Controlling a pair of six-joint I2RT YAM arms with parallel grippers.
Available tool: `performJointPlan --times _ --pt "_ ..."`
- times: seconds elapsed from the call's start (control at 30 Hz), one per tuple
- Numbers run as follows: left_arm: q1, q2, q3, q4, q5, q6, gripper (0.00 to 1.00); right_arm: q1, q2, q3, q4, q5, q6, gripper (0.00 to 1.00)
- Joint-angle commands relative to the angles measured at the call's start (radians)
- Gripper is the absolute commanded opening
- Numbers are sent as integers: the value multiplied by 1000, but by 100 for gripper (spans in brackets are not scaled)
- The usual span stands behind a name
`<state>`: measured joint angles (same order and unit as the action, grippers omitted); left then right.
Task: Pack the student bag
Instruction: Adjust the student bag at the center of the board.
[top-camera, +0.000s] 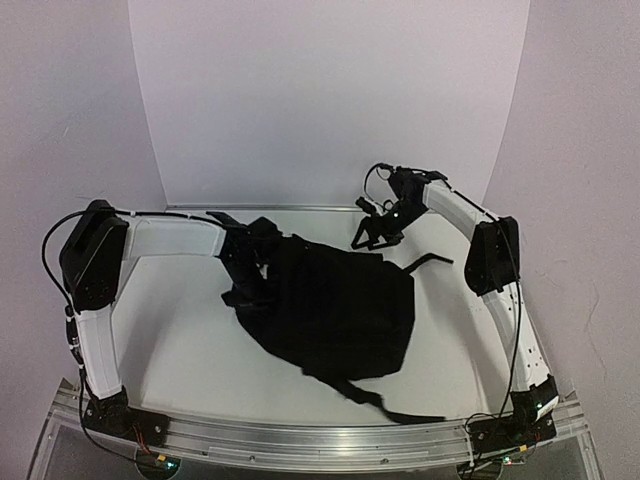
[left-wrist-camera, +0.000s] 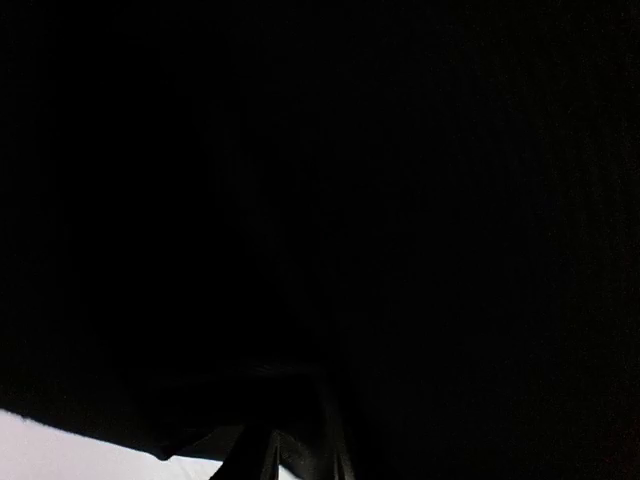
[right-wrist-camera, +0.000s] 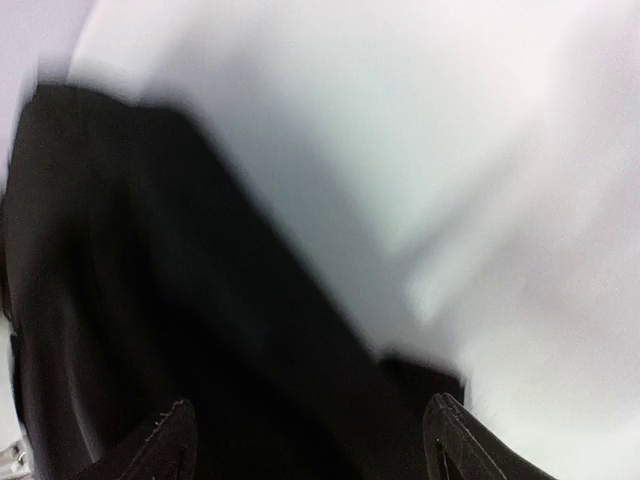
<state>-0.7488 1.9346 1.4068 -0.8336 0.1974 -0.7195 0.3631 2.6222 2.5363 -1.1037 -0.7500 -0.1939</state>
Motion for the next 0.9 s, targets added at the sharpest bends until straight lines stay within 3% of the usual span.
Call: performJointPlan --times 0.0,0.2,0.37,0.6,0.77,0.87 --pt "-154 -150 -60 93 207 -87 27 15 -35 99 91 27 66 84" --pt "-64 -228 71 107 101 -36 58 -31 -331 -261 161 80 -26 92" --pt "30 -51 356 -3 73 95 72 -122 -532 -449 155 78 5 96" --pt "70 252 701 -141 181 217 80 -178 -798 -825 -12 181 -192 97" --pt "70 294 625 -114 275 224 81 -190 -919 -1071 -118 292 -344 95" --pt "63 268 520 -65 326 222 68 -190 -927 -1158 -153 321 -392 92"
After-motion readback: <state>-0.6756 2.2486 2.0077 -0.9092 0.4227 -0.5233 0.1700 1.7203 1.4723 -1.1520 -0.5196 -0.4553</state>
